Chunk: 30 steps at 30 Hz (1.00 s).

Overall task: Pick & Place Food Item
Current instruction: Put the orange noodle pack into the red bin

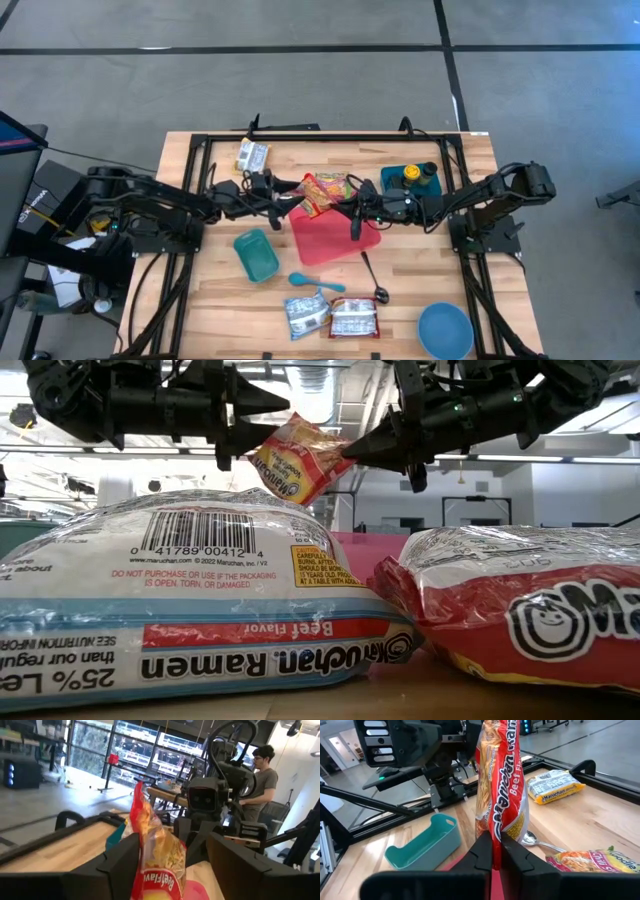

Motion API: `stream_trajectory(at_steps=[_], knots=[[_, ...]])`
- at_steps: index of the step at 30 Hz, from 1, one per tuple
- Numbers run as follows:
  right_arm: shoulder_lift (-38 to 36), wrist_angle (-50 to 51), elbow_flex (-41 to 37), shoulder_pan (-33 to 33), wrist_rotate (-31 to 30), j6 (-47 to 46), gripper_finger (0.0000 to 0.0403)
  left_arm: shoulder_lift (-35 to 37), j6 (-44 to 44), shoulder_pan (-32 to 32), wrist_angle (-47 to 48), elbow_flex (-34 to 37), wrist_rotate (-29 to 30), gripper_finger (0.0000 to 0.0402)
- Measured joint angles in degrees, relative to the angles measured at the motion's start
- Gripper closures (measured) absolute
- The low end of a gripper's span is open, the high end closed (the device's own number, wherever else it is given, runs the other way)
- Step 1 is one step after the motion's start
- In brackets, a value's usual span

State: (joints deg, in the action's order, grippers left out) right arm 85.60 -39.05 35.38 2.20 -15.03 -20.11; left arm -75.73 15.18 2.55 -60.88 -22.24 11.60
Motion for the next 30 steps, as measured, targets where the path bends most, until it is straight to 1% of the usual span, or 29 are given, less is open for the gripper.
stream_trajectory(at_steps=[5, 12, 16, 20, 23, 30], knots=[[-0.2, 0.2, 0.0, 0.1, 0.0, 0.6, 0.0400, 3.2, -1.4, 0.0, 4.0, 0.0, 0.1, 0.0163], [-1.3, 0.8, 0.0, 0.9, 0.0, 1.1, 0.0402, 10.0, -3.2, 0.0, 12.0, 0.0, 0.6, 0.0173], [-3.1, 4.0, 0.0, 1.5, 0.0, 1.2, 0.0402, 13.1, -3.3, 0.0, 16.1, 0.0, 0.7, 0.0182], [-6.6, 9.8, 0.0, 2.7, -0.3, 1.0, 0.0402, 15.0, -3.4, 0.0, 18.5, 0.0, 0.7, 0.0189], [-9.6, 15.0, 0.0, 4.3, -2.8, 0.1, 0.0402, 15.5, -3.4, 0.0, 18.9, 0.0, 0.7, 0.0193], [-16.6, 28.8, 0.0, 8.9, -12.2, -5.9, 0.0401, 15.5, -3.4, 0.0, 19.0, 0.0, 0.9, 0.0201]])
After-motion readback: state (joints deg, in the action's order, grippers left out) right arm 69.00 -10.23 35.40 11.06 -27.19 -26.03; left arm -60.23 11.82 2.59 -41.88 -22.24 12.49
